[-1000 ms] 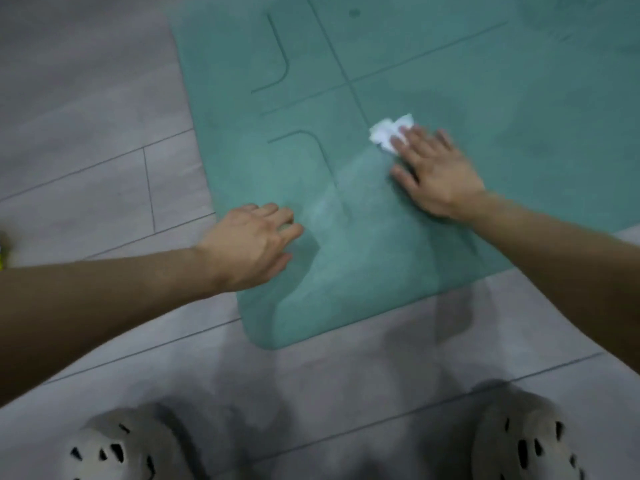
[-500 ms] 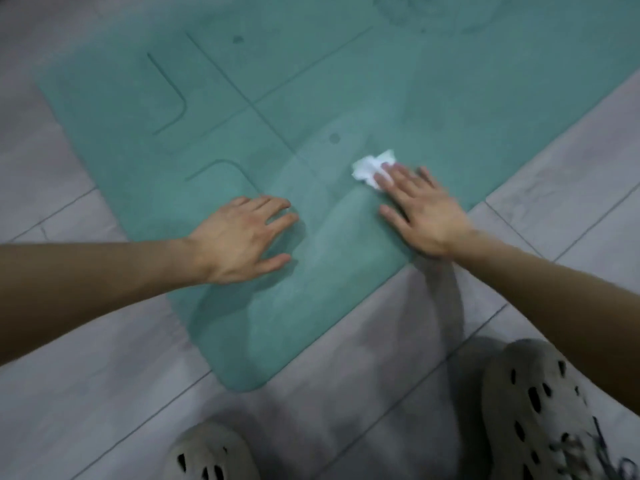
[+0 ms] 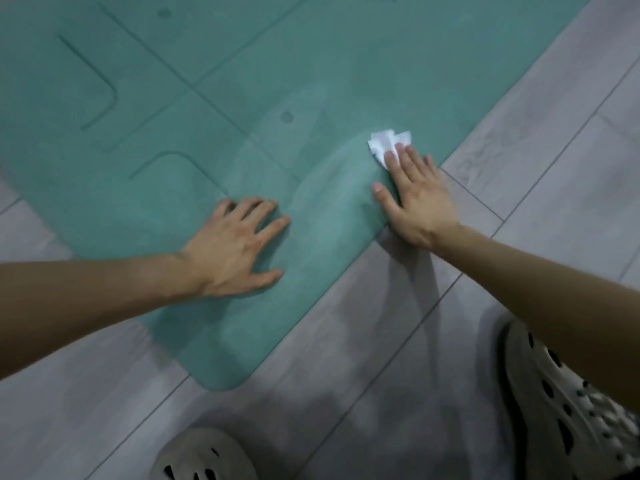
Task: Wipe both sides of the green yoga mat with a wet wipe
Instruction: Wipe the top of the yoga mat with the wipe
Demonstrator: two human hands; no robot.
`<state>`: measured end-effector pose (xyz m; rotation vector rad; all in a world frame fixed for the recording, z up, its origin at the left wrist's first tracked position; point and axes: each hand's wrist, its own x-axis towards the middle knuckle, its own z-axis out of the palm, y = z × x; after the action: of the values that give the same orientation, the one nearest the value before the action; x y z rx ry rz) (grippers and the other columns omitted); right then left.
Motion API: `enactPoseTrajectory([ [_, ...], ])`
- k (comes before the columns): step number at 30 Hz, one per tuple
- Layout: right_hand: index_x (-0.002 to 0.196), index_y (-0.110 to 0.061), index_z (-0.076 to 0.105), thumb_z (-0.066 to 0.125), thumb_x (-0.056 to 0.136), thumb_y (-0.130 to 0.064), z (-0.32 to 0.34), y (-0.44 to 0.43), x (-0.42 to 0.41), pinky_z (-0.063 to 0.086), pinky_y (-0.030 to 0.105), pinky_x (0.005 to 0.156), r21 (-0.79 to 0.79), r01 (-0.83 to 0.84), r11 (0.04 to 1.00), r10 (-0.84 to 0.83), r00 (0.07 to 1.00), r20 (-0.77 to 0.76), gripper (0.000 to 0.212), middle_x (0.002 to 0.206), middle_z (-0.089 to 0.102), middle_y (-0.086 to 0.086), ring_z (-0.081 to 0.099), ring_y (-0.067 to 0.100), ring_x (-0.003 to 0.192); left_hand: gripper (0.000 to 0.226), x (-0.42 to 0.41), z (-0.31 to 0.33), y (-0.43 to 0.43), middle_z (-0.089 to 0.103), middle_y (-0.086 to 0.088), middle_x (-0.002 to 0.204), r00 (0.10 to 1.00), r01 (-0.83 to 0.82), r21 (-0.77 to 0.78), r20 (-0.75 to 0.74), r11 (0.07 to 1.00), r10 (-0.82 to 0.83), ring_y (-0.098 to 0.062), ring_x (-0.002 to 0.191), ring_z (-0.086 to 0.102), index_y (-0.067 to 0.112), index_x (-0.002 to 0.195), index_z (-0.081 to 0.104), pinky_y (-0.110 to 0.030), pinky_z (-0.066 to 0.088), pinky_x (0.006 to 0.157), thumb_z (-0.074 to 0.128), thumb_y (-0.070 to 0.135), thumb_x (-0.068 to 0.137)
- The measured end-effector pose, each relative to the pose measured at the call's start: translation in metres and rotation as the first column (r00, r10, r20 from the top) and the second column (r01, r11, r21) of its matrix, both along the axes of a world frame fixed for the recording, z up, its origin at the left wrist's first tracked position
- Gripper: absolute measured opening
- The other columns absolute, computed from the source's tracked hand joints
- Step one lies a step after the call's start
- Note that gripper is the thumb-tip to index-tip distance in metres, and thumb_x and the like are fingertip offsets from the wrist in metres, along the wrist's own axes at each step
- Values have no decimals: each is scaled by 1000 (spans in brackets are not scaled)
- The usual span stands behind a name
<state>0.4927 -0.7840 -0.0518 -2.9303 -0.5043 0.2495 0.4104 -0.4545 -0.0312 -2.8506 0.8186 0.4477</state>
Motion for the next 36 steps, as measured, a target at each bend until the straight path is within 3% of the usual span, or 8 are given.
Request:
enactPoseTrajectory([
  [6,168,-16,17,39,108,-60,-9,12,-96,7,47,132,51,-717,695,718,696,-5,77,176,7,4,1,20,163,96,2,2,-5,40,-16,155,999,29,87,-18,996,-28,-37,140,39,18,158,38,-53,41,108,41,82,86],
  [13,169,-18,5,19,106,-69,-7,-34,-43,1,44,132,-10,-52,999,53,999,15,83,176,-4,6,-9,18,162,95,-4,0,-5,33,-16,162,999,-24,82,-46,996,28,-37,148,33,20,162,31,-54,37,117,39,80,88],
  [17,168,-10,16,34,104,-69,-16,28,-123,9,48,131,72,-613,787,615,788,-17,88,176,6,12,-4,24,163,97,-5,-2,0,26,-16,168,998,-24,88,-63,996,30,-36,154,26,21,167,22,-54,32,122,32,81,91],
  [20,167,-12,21,38,106,-64,-14,7,-100,8,48,132,10,-714,700,713,700,38,81,175,13,9,4,23,163,99,-1,0,-4,28,-16,167,997,-20,97,-68,995,26,-37,152,28,20,166,24,-53,34,121,31,83,89],
  [26,169,-15,5,13,104,-74,-2,-64,-5,2,45,132,-39,16,999,-16,1000,2,88,176,-2,7,-7,18,163,99,-7,1,-8,23,-16,170,995,-63,95,-69,993,69,-36,155,24,21,167,21,-52,30,124,30,81,89],
  [29,169,-13,7,26,106,-70,-11,1,-66,9,48,131,102,-336,936,338,941,-4,87,176,-2,9,-11,20,162,99,-6,7,-10,19,-15,171,993,-70,100,-86,993,79,-35,157,20,22,168,16,-52,27,126,30,81,90],
  [33,168,-17,21,33,109,-61,-19,41,-83,8,46,132,57,-815,577,814,579,36,74,176,10,4,0,20,163,99,2,16,-9,23,-12,170,992,-41,128,-113,991,56,-33,155,25,24,168,18,-48,32,124,37,81,89],
  [36,169,-23,11,24,111,-60,-19,6,7,8,46,132,-4,-604,797,603,795,70,71,177,7,1,2,17,163,94,13,26,-5,20,-6,170,986,-23,104,-163,994,40,-27,155,24,33,167,14,-43,35,123,40,81,90],
])
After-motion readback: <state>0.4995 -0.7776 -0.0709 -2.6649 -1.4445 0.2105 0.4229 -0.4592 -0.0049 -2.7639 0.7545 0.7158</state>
